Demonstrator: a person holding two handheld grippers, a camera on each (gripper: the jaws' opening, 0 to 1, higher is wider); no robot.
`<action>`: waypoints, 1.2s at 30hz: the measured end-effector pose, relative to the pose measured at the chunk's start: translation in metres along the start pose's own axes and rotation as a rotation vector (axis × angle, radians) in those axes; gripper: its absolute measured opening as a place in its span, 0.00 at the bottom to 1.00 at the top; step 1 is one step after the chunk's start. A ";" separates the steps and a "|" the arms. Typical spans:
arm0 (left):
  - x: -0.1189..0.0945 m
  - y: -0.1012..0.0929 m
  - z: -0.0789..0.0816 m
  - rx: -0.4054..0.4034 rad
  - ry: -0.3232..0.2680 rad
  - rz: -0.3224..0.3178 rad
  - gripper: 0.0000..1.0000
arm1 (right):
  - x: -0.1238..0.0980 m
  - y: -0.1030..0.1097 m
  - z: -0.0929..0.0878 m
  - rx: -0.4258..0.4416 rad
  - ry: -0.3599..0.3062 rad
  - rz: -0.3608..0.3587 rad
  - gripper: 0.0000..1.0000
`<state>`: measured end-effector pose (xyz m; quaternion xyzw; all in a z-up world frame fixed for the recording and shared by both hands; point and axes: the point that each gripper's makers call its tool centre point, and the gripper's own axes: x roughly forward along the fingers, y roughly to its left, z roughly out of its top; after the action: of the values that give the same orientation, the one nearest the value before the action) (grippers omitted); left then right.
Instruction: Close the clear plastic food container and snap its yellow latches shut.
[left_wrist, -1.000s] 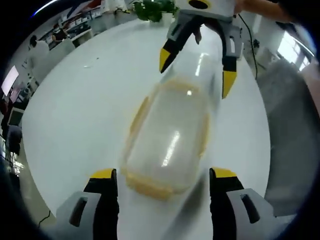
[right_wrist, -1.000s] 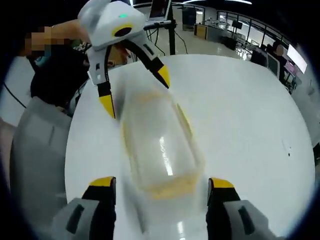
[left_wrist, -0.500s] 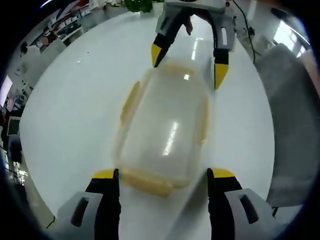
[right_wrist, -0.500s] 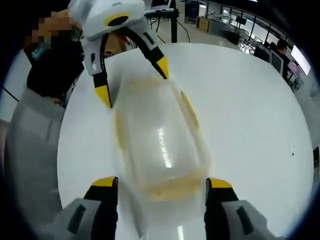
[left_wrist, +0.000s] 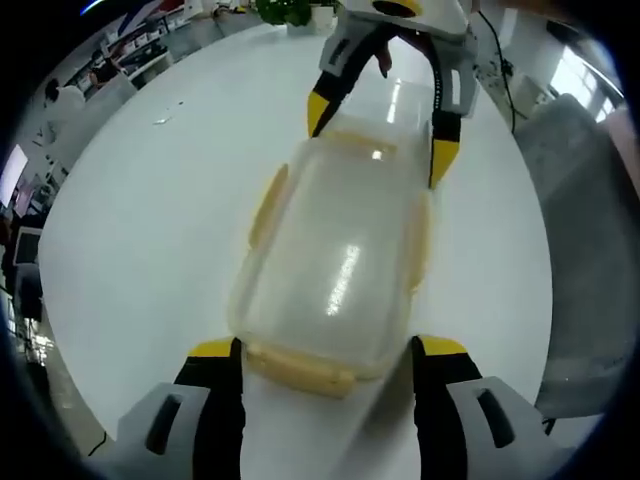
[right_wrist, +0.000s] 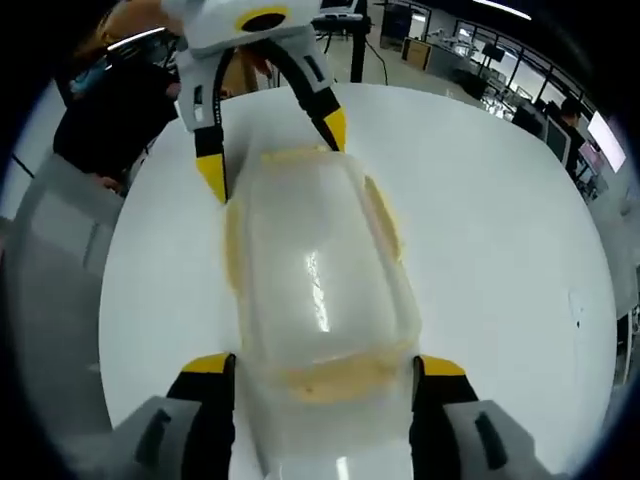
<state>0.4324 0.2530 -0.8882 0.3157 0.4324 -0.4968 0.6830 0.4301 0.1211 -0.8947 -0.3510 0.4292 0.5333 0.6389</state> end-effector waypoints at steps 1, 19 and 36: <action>0.000 0.000 0.000 0.001 0.001 0.000 0.67 | 0.000 0.000 0.000 -0.003 -0.001 0.001 0.72; -0.001 0.000 -0.006 0.089 0.044 -0.036 0.66 | -0.006 -0.011 -0.007 -0.166 0.036 0.066 0.55; -0.005 0.011 -0.012 0.225 0.082 -0.091 0.53 | -0.006 -0.015 -0.010 -0.184 0.139 0.063 0.37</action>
<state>0.4390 0.2686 -0.8885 0.3905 0.4153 -0.5595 0.6016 0.4424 0.1066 -0.8932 -0.4308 0.4323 0.5647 0.5555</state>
